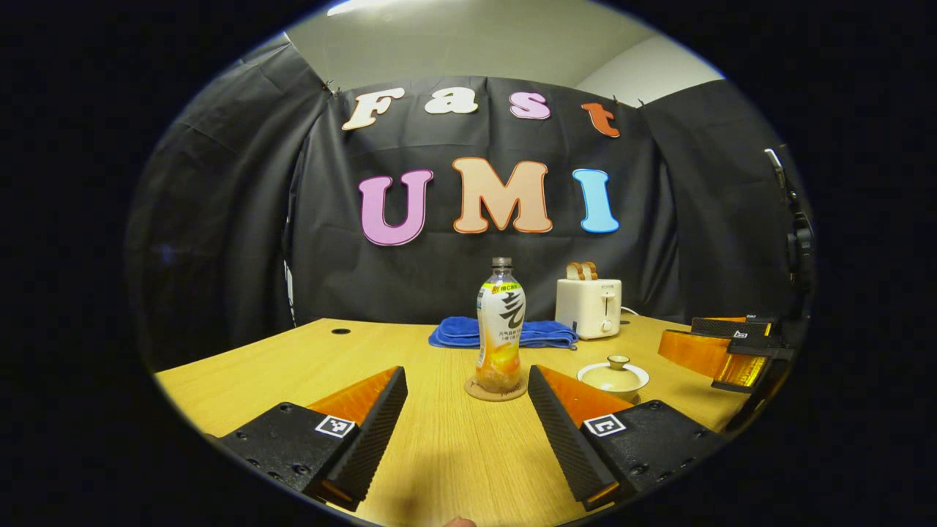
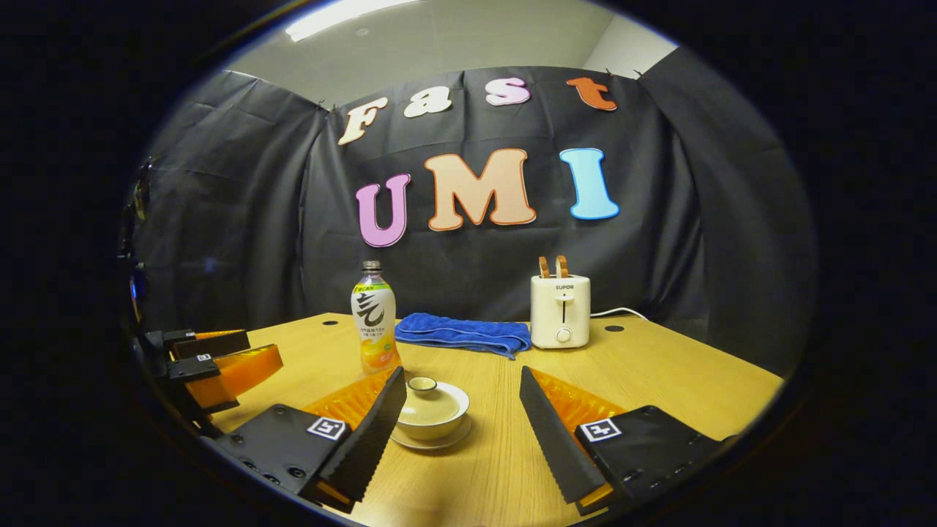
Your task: Open the teacup lid with one hand, grasp the water bottle and pour water into the teacup with the other hand; after pouring, place the water bottle on the coaster and then close the teacup lid.
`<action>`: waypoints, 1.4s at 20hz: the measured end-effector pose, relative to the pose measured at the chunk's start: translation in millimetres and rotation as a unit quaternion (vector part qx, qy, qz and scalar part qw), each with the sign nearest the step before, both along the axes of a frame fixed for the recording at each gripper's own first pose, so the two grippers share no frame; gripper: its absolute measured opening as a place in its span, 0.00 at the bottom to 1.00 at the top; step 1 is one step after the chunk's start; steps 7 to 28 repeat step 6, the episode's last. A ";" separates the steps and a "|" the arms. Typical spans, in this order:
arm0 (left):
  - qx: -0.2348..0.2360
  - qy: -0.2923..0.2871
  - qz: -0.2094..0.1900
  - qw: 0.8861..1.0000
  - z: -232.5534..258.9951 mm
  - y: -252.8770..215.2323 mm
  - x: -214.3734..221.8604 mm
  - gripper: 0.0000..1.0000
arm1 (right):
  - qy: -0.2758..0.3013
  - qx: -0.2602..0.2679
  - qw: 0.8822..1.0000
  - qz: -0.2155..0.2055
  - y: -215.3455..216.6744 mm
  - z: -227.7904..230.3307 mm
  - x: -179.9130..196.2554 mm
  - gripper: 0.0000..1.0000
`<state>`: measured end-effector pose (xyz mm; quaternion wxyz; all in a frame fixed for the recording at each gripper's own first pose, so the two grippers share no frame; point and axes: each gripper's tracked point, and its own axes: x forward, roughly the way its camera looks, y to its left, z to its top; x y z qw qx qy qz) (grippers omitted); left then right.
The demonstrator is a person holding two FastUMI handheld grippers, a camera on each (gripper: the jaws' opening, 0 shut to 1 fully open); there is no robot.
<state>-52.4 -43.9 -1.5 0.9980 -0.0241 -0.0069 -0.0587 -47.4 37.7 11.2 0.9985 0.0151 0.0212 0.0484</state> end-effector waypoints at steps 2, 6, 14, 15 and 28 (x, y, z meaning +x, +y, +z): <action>-0.001 0.002 0.000 1.000 -1.5 -0.1 -0.8 0.97 | -0.001 0.005 1.000 -0.008 -3.3 -4.4 0.5 0.94; 0.028 0.000 -0.001 1.000 -1.5 -5.9 0.1 0.96 | -0.006 0.010 1.000 -0.021 -8.9 -7.4 -0.7 0.99; 0.028 0.000 -0.001 1.000 -1.5 -5.9 0.1 0.96 | -0.006 0.010 1.000 -0.021 -8.9 -7.4 -0.7 0.99; 0.028 0.000 -0.001 1.000 -1.5 -5.9 0.1 0.96 | -0.006 0.010 1.000 -0.021 -8.9 -7.4 -0.7 0.99; 0.028 0.000 -0.001 1.000 -1.5 -5.9 0.1 0.96 | -0.006 0.010 1.000 -0.021 -8.9 -7.4 -0.7 0.99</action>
